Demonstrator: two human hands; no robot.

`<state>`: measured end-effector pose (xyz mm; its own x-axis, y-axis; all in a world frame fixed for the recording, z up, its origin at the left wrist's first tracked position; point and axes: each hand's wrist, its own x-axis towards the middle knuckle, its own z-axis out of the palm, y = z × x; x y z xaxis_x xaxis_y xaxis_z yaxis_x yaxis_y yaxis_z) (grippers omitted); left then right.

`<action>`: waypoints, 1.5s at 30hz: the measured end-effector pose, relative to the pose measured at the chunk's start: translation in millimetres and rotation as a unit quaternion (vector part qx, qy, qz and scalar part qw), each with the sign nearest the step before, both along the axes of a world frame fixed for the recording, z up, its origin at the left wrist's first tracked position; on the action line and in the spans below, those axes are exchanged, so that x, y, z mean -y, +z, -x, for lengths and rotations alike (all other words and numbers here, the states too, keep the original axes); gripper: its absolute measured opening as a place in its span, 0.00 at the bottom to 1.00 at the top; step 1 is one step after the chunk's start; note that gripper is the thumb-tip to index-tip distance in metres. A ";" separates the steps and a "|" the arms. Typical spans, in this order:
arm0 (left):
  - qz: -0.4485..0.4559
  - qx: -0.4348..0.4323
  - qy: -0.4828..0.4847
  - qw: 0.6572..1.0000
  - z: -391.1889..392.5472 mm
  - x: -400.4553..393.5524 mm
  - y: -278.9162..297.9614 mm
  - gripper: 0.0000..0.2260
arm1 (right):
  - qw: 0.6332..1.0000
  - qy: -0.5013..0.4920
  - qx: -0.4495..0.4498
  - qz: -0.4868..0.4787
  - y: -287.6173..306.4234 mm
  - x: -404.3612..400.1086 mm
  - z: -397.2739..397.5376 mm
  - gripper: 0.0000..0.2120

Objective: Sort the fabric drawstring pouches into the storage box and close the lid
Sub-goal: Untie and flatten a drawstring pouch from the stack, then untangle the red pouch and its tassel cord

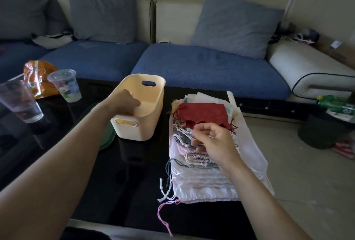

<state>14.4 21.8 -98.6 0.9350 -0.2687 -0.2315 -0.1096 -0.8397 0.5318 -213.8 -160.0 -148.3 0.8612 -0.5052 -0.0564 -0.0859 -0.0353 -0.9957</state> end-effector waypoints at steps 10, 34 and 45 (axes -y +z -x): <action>0.112 0.375 -0.050 0.919 58.6 34.1 10.7 0.15 | 0.999 -0.025 0.007 0.037 0.2 2.8 -3.6 0.04; 0.255 0.266 -0.234 0.900 110.9 67.0 -0.3 0.09 | 0.963 -0.139 0.025 0.230 15.2 45.1 18.2 0.32; 0.123 0.269 -0.226 0.928 98.8 23.5 -41.8 0.07 | 0.933 -0.052 -0.084 0.345 4.6 60.0 16.8 0.08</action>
